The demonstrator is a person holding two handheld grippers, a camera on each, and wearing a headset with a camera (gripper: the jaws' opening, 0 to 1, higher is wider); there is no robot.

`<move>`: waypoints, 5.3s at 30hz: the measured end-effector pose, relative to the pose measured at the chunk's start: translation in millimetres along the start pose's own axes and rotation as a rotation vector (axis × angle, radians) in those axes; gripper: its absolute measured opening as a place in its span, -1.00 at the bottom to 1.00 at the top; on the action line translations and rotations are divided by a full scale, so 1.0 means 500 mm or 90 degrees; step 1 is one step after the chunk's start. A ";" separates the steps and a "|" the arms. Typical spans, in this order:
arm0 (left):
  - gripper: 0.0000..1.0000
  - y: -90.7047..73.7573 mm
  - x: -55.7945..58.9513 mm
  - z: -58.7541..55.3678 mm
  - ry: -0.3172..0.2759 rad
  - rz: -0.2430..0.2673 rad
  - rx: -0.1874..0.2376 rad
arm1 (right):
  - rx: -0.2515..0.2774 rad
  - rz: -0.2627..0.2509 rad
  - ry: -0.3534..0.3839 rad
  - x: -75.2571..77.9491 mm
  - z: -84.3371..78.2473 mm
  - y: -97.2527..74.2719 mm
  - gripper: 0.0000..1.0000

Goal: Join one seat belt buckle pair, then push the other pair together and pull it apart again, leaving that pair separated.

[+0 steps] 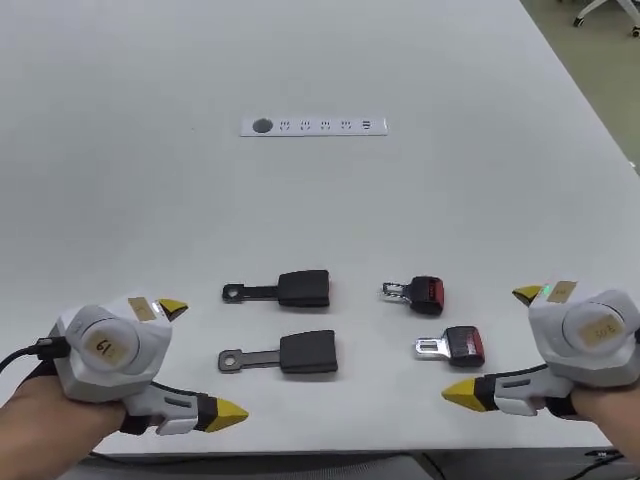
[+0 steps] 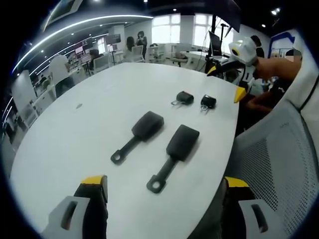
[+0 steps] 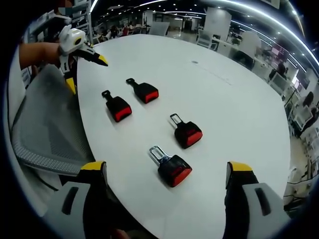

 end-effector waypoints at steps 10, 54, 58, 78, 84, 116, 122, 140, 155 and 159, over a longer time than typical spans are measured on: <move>0.51 0.041 -0.012 0.031 -0.028 -0.003 0.057 | -0.026 0.038 0.010 0.001 -0.014 0.028 0.44; -0.34 0.216 0.032 0.035 0.244 -0.207 -0.121 | -0.140 0.203 -0.247 0.053 -0.058 0.116 -0.32; -0.35 0.220 0.038 0.039 0.311 -0.220 -0.125 | -0.136 0.218 -0.246 0.054 -0.060 0.118 -0.33; -0.37 0.219 0.047 0.041 0.271 -0.224 -0.130 | -0.129 0.221 -0.237 0.002 -0.029 0.155 -0.33; -0.37 0.220 0.044 0.039 0.265 -0.224 -0.134 | -0.107 0.226 -0.237 -0.031 -0.007 0.184 -0.33; -0.37 0.229 0.035 0.032 0.251 -0.238 -0.132 | -0.073 0.246 -0.253 -0.109 0.042 0.241 -0.35; -0.39 0.229 0.033 0.030 0.247 -0.244 -0.118 | -0.062 0.249 -0.245 -0.111 0.044 0.242 -0.38; -0.42 0.231 0.035 0.038 0.270 -0.251 -0.138 | -0.068 0.263 -0.266 -0.147 0.074 0.260 -0.40; -0.47 0.233 0.025 0.029 0.262 -0.240 -0.144 | -0.070 0.251 -0.282 -0.131 0.066 0.237 -0.46; -0.47 0.232 0.023 0.029 0.261 -0.237 -0.144 | -0.071 0.253 -0.277 -0.125 0.064 0.241 -0.45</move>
Point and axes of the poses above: the centre of the closed fingertips' face, and the gripper's own axes: y roughly forward along the fingers, x roughly to its right, z roughly out of its top, the point moved 7 cm from there along -y, roughly backward along the fingers, and after that the axes turned 8 degrees about x, right-handed, at the moved point
